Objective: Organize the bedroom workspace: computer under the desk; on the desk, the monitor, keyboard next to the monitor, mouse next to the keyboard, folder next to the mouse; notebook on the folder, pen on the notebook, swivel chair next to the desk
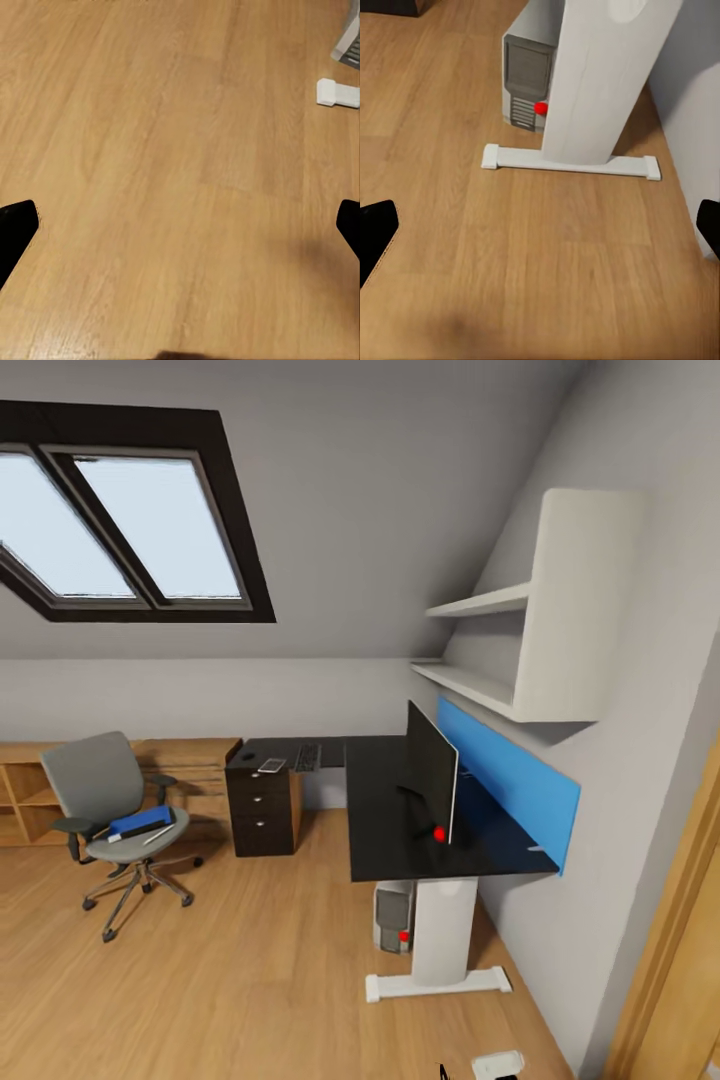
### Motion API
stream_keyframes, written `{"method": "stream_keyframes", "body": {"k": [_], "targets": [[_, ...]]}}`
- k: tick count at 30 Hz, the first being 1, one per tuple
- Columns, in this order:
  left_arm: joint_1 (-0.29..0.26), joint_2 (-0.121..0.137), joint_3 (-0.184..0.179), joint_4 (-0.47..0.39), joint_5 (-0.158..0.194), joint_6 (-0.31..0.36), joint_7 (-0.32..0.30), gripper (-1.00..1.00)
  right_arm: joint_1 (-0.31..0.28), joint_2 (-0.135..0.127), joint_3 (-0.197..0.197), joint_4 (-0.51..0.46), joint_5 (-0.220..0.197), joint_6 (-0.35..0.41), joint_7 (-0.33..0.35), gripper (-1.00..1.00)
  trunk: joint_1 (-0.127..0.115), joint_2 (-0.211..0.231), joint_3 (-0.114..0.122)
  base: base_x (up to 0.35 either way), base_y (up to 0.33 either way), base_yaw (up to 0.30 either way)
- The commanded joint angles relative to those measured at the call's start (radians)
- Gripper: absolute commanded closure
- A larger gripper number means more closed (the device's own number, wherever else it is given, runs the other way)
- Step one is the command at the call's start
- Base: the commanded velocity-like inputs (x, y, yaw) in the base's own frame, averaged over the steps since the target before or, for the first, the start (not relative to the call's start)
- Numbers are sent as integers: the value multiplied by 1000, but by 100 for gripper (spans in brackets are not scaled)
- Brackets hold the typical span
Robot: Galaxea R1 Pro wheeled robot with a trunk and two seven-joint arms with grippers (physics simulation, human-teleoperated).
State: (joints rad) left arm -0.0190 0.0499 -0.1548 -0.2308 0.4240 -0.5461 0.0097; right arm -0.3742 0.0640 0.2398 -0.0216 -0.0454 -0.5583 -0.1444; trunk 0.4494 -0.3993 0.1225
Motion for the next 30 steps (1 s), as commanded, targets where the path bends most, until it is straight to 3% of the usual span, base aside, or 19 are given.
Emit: {"method": "stream_keyframes", "body": {"k": [1,20,30], "targets": [[0,1,-8,1,9,-3,1,-100,0,0,9,1,-4,-3,-6,-100,1,-1,0,127,312,0],[0,1,-8,1,9,-4,1,-100,0,0,9,0,-4,-2,-6,-100,1,-1,-14,170,297,0],[0,1,-9,1,9,-4,1,-100,0,0,10,0,-4,-2,-6,-100,1,-1,-30,61,79,0]]}}
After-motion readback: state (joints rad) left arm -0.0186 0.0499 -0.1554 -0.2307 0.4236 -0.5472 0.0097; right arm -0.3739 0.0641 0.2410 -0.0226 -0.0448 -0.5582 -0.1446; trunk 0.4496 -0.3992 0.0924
